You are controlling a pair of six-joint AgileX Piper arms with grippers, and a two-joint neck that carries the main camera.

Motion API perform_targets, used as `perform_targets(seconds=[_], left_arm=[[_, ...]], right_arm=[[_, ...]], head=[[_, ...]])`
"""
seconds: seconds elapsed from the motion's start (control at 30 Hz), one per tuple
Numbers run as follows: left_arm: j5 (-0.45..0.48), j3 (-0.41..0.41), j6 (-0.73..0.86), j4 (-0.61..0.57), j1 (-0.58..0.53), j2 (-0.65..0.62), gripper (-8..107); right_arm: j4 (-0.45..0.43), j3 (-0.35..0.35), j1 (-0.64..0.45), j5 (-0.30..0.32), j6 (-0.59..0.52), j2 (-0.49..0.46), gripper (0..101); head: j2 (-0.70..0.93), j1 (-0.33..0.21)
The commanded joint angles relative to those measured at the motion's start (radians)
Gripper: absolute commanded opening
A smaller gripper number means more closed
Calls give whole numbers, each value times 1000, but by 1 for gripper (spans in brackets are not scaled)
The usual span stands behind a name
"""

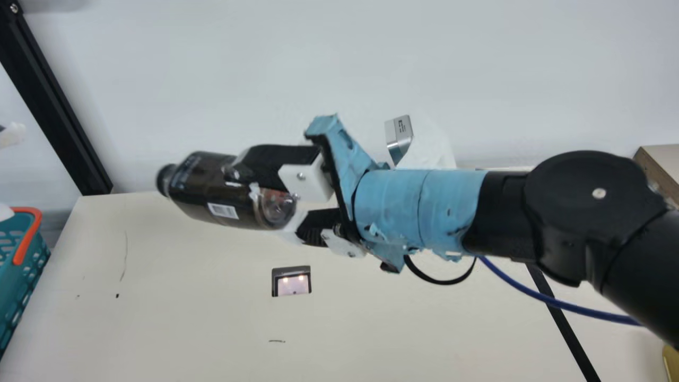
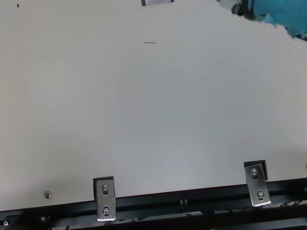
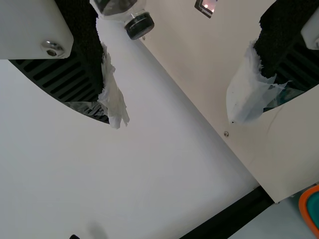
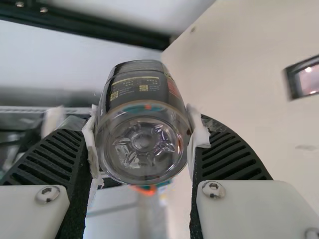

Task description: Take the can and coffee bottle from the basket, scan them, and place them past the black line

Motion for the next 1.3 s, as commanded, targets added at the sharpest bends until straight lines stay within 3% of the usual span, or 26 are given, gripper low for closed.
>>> perform_targets(seconds=[0.0,0.1,0.2,0.33,0.5,1.0,1.27], left_arm=[[0,0,0,0,0,0,90],[0,0,0,0,0,0,90],[0,0,0,0,0,0,90],[0,0,0,0,0,0,90],[0,0,0,0,0,0,90],[0,0,0,0,0,0,90],[0,0,0,0,0,0,90]], right_arm=[[0,0,0,0,0,0,0],[-190,19,27,-87,68,-7,0],[-320,19,26,-169,86,-7,0],[-416,19,26,-159,86,-9,0],[-403,26,33,-187,43,-13,0],[-211,228,212,-457,-274,-86,0],[-201,242,221,-470,-289,-92,0]], head=[[-1,-2],[-1,-2],[-1,-2],[-1,-2],[-1,-2],[-1,-2],[-1,-2]])
